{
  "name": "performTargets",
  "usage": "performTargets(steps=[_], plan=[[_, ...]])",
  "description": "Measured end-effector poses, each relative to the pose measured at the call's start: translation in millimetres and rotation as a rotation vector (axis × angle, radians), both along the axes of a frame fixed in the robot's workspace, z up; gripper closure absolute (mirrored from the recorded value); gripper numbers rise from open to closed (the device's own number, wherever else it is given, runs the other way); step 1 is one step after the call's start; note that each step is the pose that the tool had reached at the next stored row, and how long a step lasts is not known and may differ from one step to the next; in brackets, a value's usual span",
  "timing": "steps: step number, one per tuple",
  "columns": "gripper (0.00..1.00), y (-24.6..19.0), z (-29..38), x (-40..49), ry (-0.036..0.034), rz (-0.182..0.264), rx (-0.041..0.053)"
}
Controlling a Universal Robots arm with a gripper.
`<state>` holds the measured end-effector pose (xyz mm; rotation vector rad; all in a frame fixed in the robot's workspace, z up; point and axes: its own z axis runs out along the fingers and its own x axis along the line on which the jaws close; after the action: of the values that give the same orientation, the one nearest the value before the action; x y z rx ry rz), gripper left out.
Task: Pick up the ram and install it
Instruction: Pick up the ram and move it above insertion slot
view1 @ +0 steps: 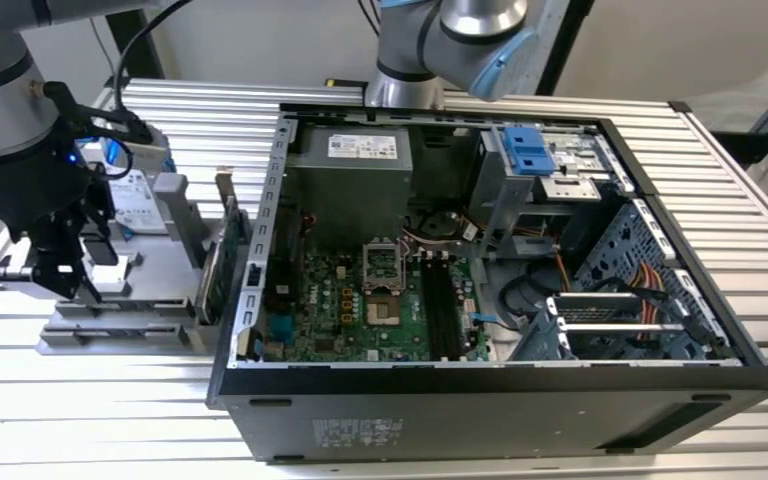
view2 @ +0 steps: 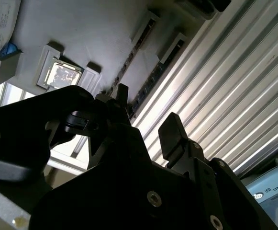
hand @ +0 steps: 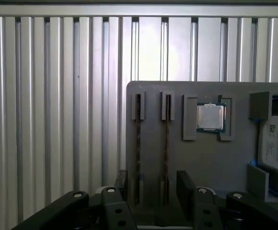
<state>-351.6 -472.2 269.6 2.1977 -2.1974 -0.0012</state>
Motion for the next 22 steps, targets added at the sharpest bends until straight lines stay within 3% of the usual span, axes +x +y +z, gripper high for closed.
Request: performTargets(steps=[15, 22], plan=[[0.00, -3.1, -9.4, -0.1, 0.0036, 0.000, 0.0000], [0.00, -4.6, -13.4, -0.9, -0.0080, 0.000, 0.0001]])
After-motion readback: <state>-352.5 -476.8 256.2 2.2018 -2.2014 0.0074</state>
